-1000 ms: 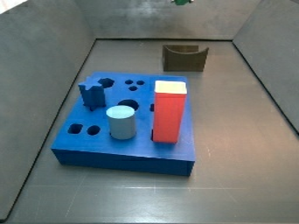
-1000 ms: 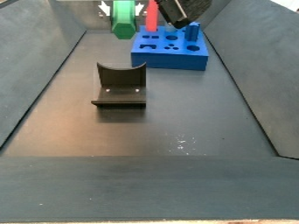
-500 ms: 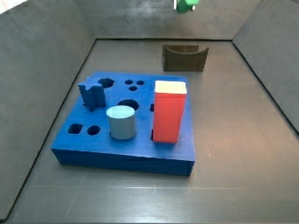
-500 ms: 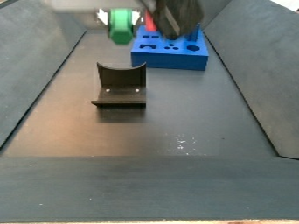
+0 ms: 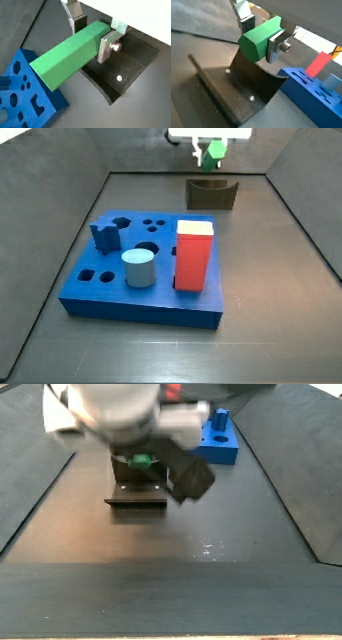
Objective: Pick up the hexagon object. Move up. Place the hexagon object on the fixture. Regrasp the hexagon object. Move to above the board. Insert the hexagon object.
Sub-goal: Place the hexagon object on the fixture, then regrasp the hexagon object.
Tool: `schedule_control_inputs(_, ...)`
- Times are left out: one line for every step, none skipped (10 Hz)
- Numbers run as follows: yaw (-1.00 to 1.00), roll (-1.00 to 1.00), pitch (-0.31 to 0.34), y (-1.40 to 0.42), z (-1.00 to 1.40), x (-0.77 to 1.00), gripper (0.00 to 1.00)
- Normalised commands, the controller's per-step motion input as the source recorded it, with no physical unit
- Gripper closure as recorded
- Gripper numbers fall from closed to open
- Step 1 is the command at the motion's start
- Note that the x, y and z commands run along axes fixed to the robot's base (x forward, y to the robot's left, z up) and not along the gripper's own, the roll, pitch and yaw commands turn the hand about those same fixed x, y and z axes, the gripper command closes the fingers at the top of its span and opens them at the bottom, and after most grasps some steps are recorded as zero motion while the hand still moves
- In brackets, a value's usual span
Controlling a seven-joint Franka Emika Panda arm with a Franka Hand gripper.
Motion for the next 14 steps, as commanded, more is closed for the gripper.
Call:
schedule_control_inputs(-0.16,-0.50,0.049,0.13,-1.00,0.25,1.00)
schedule_control_inputs(-0.15,-0.40,0.041,0.12,-0.90,0.24,1.00)
schedule_control_inputs(-0.13,-0.22,0.031,0.08,-0.61,0.18,1.00)
schedule_control_inputs(-0.12,-0.18,0.024,0.07,-0.49,0.16,1.00)
schedule_control_inputs(-0.12,-0.16,0.007,0.06,-0.25,0.11,1.00)
schedule_control_inputs(0.00,0.00,0.000,0.00,0.00,0.00,0.00)
schedule_control_inputs(-0.05,-0.07,-0.012,0.00,1.00,0.00,0.00)
schedule_control_inputs(-0.04,-0.06,-0.013,0.00,1.00,0.00,0.00)
schedule_control_inputs(-0.03,-0.04,-0.008,0.01,1.00,-0.01,0.00)
schedule_control_inputs(-0.01,0.01,-0.001,0.00,1.00,-0.02,0.00)
schedule_control_inputs(0.00,0.03,0.007,0.00,1.00,-0.03,0.00)
schedule_control_inputs(0.01,0.05,0.025,0.00,0.91,-0.04,0.00)
schedule_control_inputs(0.01,0.05,0.040,0.00,0.74,-0.04,0.00)
schedule_control_inputs(0.01,0.06,0.058,0.00,0.52,-0.03,0.00)
